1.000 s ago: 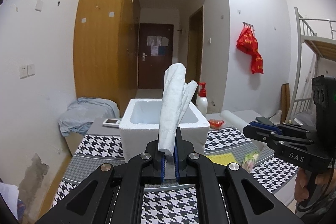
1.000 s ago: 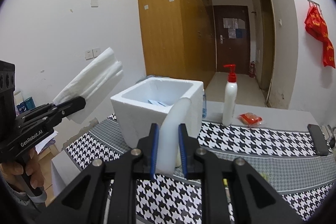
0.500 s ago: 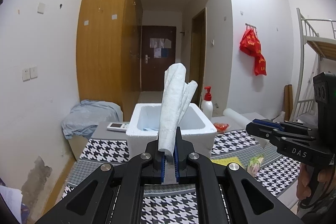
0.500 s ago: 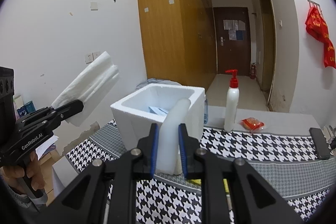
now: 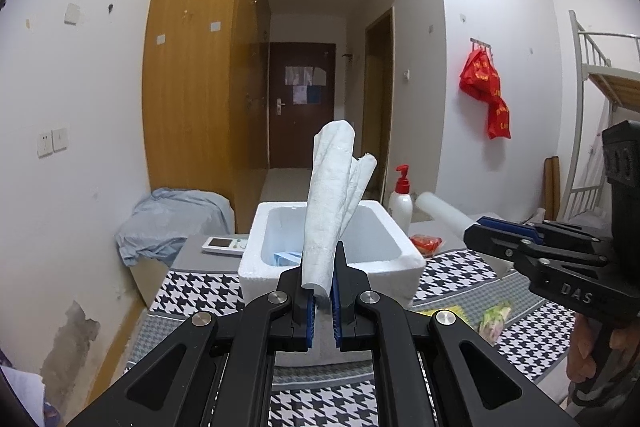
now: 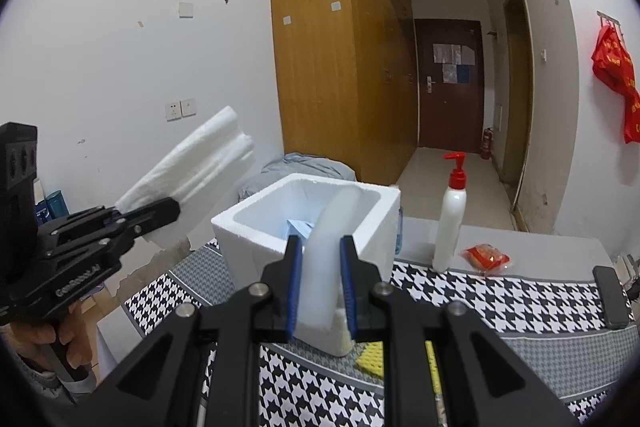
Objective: Organize soft objects
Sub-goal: 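Carry the foam roller and tissue with both grippers toward the white foam box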
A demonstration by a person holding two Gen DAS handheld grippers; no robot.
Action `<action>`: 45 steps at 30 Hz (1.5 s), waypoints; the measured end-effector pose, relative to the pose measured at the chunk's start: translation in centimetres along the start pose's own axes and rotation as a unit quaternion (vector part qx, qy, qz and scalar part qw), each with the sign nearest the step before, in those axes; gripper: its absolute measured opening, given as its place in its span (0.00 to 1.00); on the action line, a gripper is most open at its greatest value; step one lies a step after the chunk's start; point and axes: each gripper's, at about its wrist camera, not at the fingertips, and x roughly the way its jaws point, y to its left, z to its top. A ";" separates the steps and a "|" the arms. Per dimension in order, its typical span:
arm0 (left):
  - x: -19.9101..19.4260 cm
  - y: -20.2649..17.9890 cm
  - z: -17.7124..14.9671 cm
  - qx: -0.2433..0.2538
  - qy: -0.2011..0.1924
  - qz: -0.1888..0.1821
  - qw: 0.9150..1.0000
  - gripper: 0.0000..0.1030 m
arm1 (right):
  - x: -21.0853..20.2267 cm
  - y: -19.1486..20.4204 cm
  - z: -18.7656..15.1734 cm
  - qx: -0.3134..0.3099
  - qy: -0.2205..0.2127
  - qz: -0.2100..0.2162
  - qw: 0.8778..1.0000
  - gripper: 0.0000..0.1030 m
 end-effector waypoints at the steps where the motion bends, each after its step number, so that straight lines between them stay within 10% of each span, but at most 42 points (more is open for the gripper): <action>1: 0.2 0.1 0.1 -0.001 0.001 0.001 1.000 0.07 | 0.1 0.0 0.1 -0.001 0.000 0.001 1.000 0.21; 45: 0.7 5.3 -1.0 -0.033 0.021 0.072 0.997 0.07 | 9.2 2.6 2.2 -0.026 0.051 0.037 0.998 0.21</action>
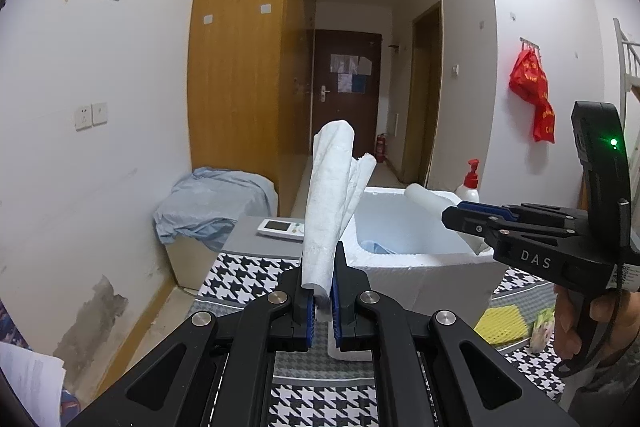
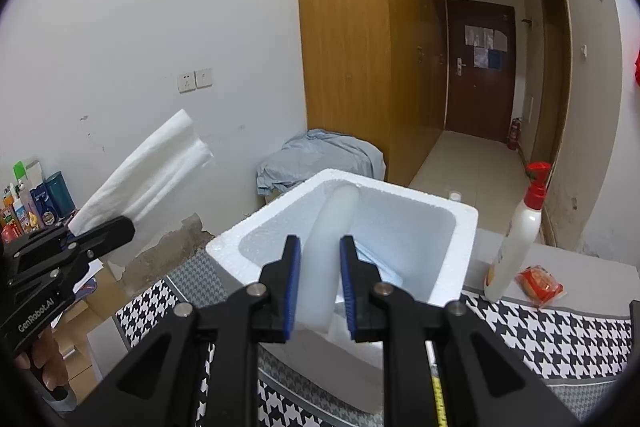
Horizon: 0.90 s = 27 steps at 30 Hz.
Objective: Organize soft objects
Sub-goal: 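Carry the foam roller and tissue with both grippers toward the white foam box, then open the right gripper over the foam box to drop the roller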
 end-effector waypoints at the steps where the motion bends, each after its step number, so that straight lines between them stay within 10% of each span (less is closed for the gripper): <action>1: 0.0 0.0 0.0 0.000 0.000 0.000 1.000 0.07 | 0.0 0.0 0.0 0.001 -0.001 0.000 1.000 0.21; 8: -0.3 0.3 -0.2 0.001 -0.001 -0.001 1.000 0.07 | 0.1 -0.3 0.2 0.011 -0.007 -0.002 1.000 0.33; 12: -0.3 0.4 -0.1 0.000 -0.002 -0.001 1.000 0.07 | -0.8 -0.4 0.2 0.015 -0.027 -0.013 0.999 0.83; 27: 0.1 -0.5 0.3 0.006 -0.002 -0.015 1.000 0.07 | -3.4 -1.2 -0.2 0.013 -0.041 -0.014 0.999 0.85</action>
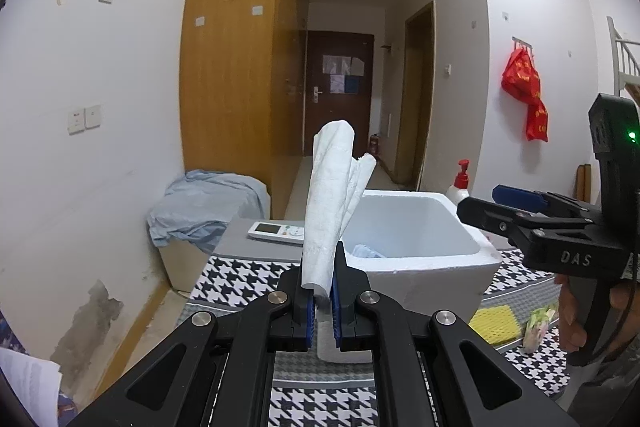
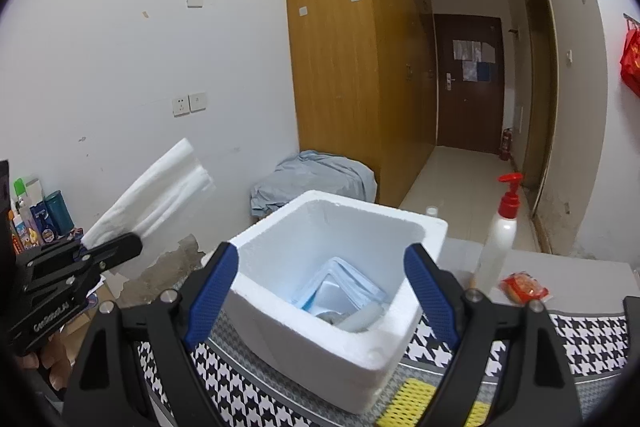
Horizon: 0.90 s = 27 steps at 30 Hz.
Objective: Organize soft objects
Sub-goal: 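Open the right gripper over the foam box to drop the roller, then lower the left gripper over the foam box and open it to drop the tissue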
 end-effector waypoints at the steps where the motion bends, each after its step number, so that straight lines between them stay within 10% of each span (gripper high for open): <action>1: 0.1 -0.2 0.1 0.001 0.000 -0.002 1.000 0.07 | -0.2 -0.1 0.0 -0.001 -0.001 -0.002 1.000 0.85; 27: 3.3 -4.7 1.6 0.023 0.010 -0.056 0.998 0.07 | -6.1 -4.0 -2.9 0.009 -0.020 -0.061 0.998 1.00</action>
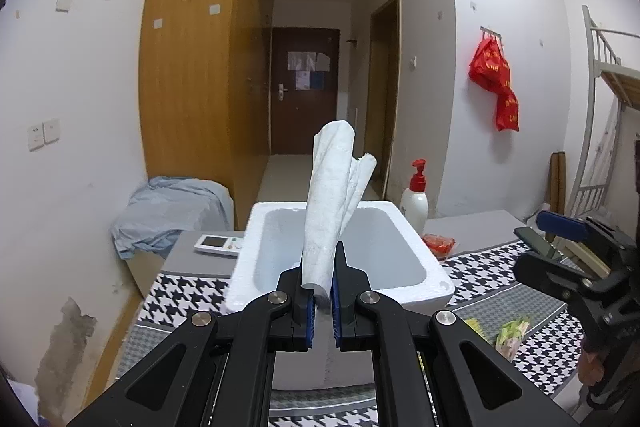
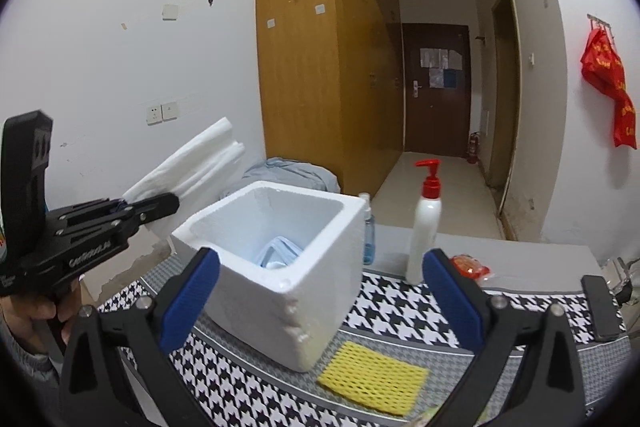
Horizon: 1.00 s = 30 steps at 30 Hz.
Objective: Organize soft objects
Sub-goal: 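Lower the left gripper over the foam box and open it to drop the tissue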
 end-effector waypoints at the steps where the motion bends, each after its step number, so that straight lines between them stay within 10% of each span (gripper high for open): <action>1: 0.3 -0.1 0.0 -0.003 0.003 -0.002 1.000 0.07 | -0.2 -0.1 -0.1 -0.002 0.000 -0.001 1.000 1.00; 30: 5.4 -2.6 1.0 -0.002 0.044 -0.043 0.998 0.07 | -3.0 -3.4 -3.3 0.025 0.010 -0.046 0.999 1.00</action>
